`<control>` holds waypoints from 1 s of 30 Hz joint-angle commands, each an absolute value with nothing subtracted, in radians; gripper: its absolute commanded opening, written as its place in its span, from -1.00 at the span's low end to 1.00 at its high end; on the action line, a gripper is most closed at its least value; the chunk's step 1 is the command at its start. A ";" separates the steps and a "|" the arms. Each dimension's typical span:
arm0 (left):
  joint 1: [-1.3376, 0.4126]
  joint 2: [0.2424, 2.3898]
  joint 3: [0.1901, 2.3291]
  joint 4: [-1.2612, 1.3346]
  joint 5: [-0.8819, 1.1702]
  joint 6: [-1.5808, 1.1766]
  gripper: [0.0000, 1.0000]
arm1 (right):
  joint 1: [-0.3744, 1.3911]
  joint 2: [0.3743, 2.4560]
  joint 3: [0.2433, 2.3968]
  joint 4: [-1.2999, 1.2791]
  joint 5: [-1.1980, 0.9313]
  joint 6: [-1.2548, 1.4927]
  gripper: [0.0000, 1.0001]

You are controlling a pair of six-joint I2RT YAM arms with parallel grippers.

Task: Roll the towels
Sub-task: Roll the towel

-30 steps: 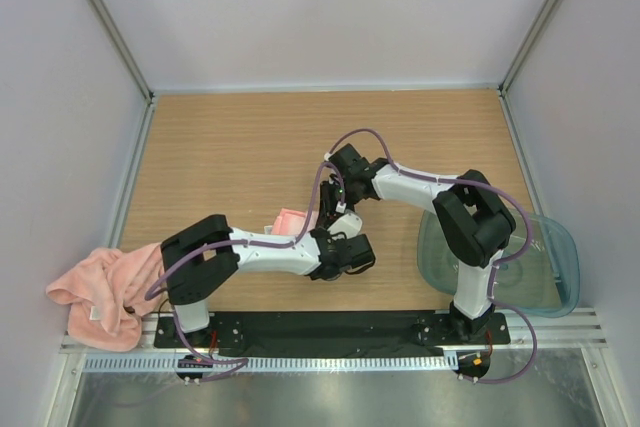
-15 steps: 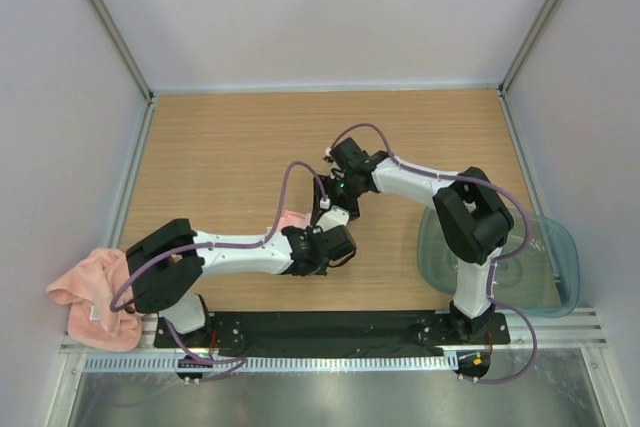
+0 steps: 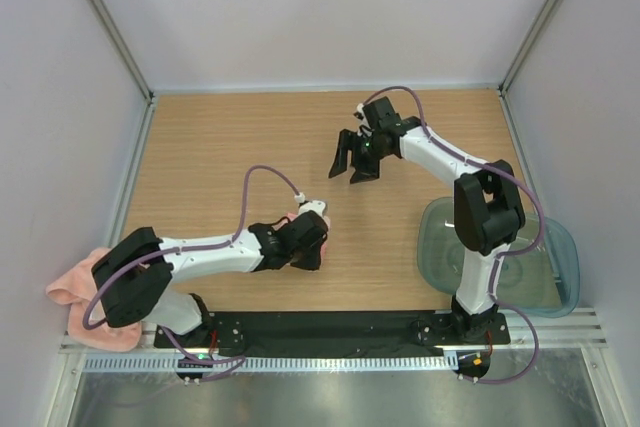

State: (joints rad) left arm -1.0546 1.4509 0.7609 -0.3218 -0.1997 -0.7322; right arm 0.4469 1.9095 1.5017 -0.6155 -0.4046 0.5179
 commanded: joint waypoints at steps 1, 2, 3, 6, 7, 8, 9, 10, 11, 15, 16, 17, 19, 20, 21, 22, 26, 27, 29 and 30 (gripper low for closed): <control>-1.005 1.396 0.709 -0.195 -0.060 -0.811 -0.99 | 0.449 1.847 1.456 -0.637 -0.433 0.497 0.43; -0.994 1.385 0.698 -0.164 -0.043 -0.837 -0.99 | 0.449 1.835 1.442 -0.620 -0.443 0.500 0.43; -0.980 1.373 0.668 -0.149 -0.022 -0.848 -0.99 | 0.449 1.830 1.428 -0.611 -0.451 0.502 0.43; -0.918 1.330 0.611 -0.092 0.084 -0.896 -1.00 | 0.449 1.812 1.376 -0.588 -0.475 0.499 0.42; -0.901 1.318 0.594 -0.077 0.106 -0.906 -0.99 | 0.449 1.807 1.365 -0.580 -0.482 0.499 0.42; -0.869 1.303 0.578 -0.062 0.124 -0.914 -1.00 | 0.449 1.804 1.356 -0.568 -0.488 0.497 0.42; -0.855 1.293 0.563 -0.031 0.144 -0.932 -0.99 | 0.449 1.795 1.339 -0.563 -0.500 0.499 0.42; -0.830 1.286 0.530 -0.019 0.167 -0.942 -1.00 | 0.448 1.790 1.329 -0.542 -0.511 0.505 0.41; -0.821 1.273 0.513 -0.011 0.176 -0.954 -1.00 | 0.449 1.784 1.315 -0.525 -0.523 0.508 0.41; -0.782 1.255 0.439 0.052 0.219 -1.008 -0.99 | 0.451 1.752 1.229 -0.418 -0.601 0.554 0.41; -0.776 1.252 0.427 0.066 0.224 -1.029 -0.99 | 0.453 1.738 1.192 -0.391 -0.627 0.566 0.43; -0.770 1.249 0.405 0.069 0.227 -1.038 -1.00 | 0.454 1.735 1.175 -0.350 -0.633 0.574 0.43; -0.750 1.241 0.385 0.089 0.242 -1.066 -0.99 | 0.469 1.721 1.132 -0.306 -0.635 0.591 0.46; -0.741 1.239 0.358 0.104 0.250 -1.080 -0.99 | 0.477 1.718 1.118 -0.292 -0.638 0.594 0.47; -0.718 1.239 0.342 0.118 0.271 -1.092 -0.99 | 0.491 1.717 1.095 -0.276 -0.641 0.606 0.47; -0.704 1.241 0.330 0.129 0.285 -1.103 -0.99 | 0.502 1.717 1.083 -0.261 -0.641 0.609 0.47; -0.637 1.264 0.269 0.219 0.359 -1.141 -0.99 | 0.541 1.721 1.028 -0.155 -0.646 0.637 0.46; -0.623 1.272 0.253 0.228 0.374 -1.141 -1.00 | 0.549 1.724 1.007 -0.134 -0.649 0.644 0.45; -0.594 1.301 0.241 0.248 0.409 -1.141 -0.99 | 0.571 1.742 0.993 -0.078 -0.652 0.664 0.44; -0.586 1.313 0.235 0.258 0.417 -1.143 -1.00 | 0.575 1.749 0.985 -0.060 -0.653 0.670 0.43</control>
State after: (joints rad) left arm -0.6159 1.2659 0.2783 0.2718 0.3752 -1.1275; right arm 0.5568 1.7607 0.9985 -0.1993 -0.6266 0.6289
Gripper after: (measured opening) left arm 0.218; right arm 0.722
